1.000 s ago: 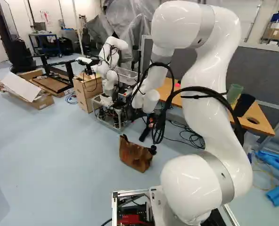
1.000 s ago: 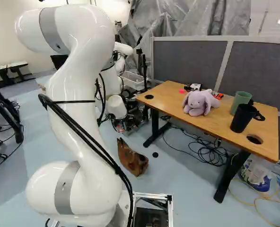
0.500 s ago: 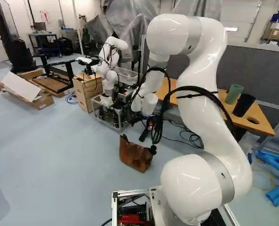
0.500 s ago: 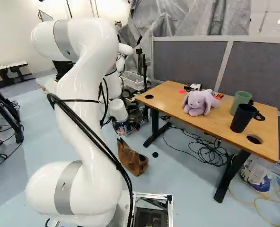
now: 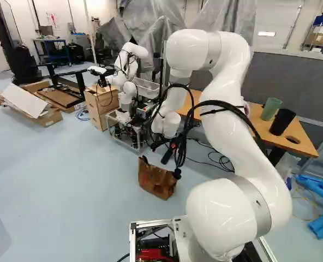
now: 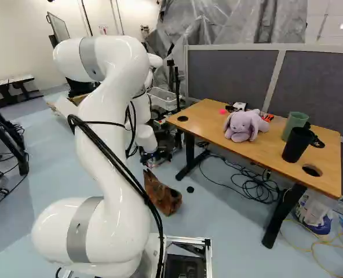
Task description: Pick up the bag on the ground and place it on the table
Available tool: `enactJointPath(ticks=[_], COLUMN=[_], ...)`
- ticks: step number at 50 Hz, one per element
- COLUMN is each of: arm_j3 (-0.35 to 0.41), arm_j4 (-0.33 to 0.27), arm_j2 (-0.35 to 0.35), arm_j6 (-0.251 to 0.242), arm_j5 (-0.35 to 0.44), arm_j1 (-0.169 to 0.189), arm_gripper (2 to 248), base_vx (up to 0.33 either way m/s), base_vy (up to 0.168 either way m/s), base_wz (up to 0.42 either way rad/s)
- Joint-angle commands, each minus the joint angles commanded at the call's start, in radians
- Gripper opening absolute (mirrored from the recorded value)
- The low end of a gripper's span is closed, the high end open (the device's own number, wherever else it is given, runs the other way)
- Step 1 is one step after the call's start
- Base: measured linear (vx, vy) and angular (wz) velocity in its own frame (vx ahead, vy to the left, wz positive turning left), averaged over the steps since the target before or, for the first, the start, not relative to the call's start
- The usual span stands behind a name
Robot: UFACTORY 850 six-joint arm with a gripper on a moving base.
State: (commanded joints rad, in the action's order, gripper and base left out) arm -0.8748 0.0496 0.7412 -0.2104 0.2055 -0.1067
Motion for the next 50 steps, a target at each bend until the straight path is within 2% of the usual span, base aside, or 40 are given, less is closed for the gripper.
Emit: enactJointPath(ticks=[41, 50], arm_j3=[-0.099, -0.122], arm_j4=[0.0, 0.0], arm_j2=[0.16, 0.194], arm_j6=[-0.432, -0.468], arm_j5=[0.0, 0.0], arm_j1=[0.0, 0.0], arm_gripper=[247, 247], base_vx=[0.0, 0.0], base_vy=[0.0, 0.0], base_wz=[0.0, 0.0])
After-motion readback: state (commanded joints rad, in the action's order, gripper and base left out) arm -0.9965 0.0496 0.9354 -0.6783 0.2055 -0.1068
